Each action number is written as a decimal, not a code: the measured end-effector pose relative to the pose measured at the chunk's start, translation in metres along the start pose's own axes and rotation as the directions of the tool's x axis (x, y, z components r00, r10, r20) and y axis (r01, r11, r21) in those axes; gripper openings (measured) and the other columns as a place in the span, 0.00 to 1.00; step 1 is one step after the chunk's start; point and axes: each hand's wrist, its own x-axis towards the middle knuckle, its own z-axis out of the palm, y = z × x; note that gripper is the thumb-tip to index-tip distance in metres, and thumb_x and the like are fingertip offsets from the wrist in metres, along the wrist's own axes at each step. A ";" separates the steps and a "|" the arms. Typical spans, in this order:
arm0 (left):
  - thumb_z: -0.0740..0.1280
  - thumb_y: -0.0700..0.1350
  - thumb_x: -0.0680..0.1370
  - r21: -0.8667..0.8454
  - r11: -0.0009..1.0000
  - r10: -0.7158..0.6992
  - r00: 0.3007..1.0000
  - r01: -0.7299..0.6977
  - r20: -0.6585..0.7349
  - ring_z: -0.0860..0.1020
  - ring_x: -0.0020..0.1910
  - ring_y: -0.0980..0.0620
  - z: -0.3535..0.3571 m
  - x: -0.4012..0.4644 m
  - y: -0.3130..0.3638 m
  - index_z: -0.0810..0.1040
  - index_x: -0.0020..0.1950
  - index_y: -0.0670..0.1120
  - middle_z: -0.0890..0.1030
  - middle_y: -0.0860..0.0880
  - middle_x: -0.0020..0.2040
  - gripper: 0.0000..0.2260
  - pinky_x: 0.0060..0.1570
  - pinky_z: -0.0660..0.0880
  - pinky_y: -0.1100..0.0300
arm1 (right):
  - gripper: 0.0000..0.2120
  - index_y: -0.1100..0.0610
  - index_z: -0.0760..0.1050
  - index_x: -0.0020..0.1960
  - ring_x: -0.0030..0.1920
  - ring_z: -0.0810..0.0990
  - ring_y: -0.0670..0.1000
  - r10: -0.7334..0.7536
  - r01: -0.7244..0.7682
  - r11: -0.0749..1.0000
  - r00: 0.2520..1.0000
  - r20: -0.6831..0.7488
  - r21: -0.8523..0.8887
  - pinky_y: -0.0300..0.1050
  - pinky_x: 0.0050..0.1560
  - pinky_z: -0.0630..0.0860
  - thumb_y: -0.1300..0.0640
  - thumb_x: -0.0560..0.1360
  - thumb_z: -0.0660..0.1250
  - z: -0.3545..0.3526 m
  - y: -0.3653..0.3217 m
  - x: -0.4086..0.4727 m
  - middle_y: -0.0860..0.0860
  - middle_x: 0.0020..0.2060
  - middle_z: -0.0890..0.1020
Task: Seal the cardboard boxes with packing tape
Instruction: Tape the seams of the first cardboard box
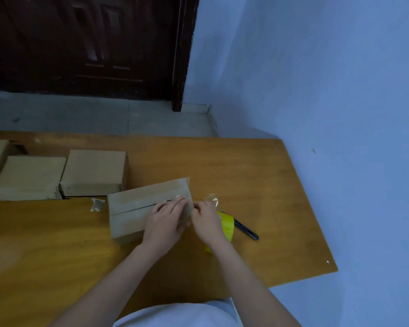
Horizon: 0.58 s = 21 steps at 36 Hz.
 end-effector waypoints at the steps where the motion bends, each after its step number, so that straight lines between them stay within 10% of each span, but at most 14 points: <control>1: 0.79 0.51 0.64 -0.010 1.000 -0.006 1.000 0.006 0.004 0.80 0.56 0.53 -0.001 0.001 0.000 0.79 0.62 0.47 0.81 0.51 0.59 0.27 0.57 0.74 0.56 | 0.17 0.57 0.74 0.63 0.63 0.70 0.55 0.009 -0.010 1.000 1.000 0.022 0.003 0.53 0.64 0.66 0.57 0.79 0.54 -0.001 -0.002 0.002 0.55 0.60 0.75; 11: 0.77 0.52 0.67 -0.065 0.998 0.005 1.000 -0.006 -0.010 0.78 0.59 0.55 0.001 -0.002 -0.006 0.80 0.58 0.51 0.80 0.55 0.60 0.21 0.60 0.69 0.58 | 0.19 0.56 0.69 0.70 0.70 0.64 0.53 -0.061 0.040 0.997 0.951 0.303 0.073 0.49 0.71 0.59 0.57 0.82 0.49 -0.024 0.008 0.044 0.54 0.69 0.68; 16: 0.78 0.52 0.67 -0.067 0.998 0.008 1.000 -0.010 -0.023 0.78 0.59 0.56 0.001 -0.002 -0.005 0.80 0.58 0.51 0.80 0.55 0.60 0.20 0.58 0.73 0.56 | 0.21 0.55 0.66 0.71 0.68 0.67 0.54 -0.155 0.166 0.975 0.985 0.079 -0.149 0.54 0.66 0.66 0.57 0.78 0.61 -0.036 -0.004 0.073 0.52 0.66 0.69; 21: 0.77 0.52 0.67 -0.069 0.997 0.017 1.000 -0.018 -0.017 0.77 0.59 0.57 0.001 -0.003 -0.006 0.80 0.58 0.52 0.79 0.56 0.60 0.20 0.58 0.73 0.58 | 0.26 0.49 0.64 0.72 0.69 0.63 0.55 -0.278 0.354 0.827 0.933 0.230 -0.437 0.53 0.64 0.62 0.53 0.76 0.65 -0.042 -0.024 0.096 0.50 0.70 0.66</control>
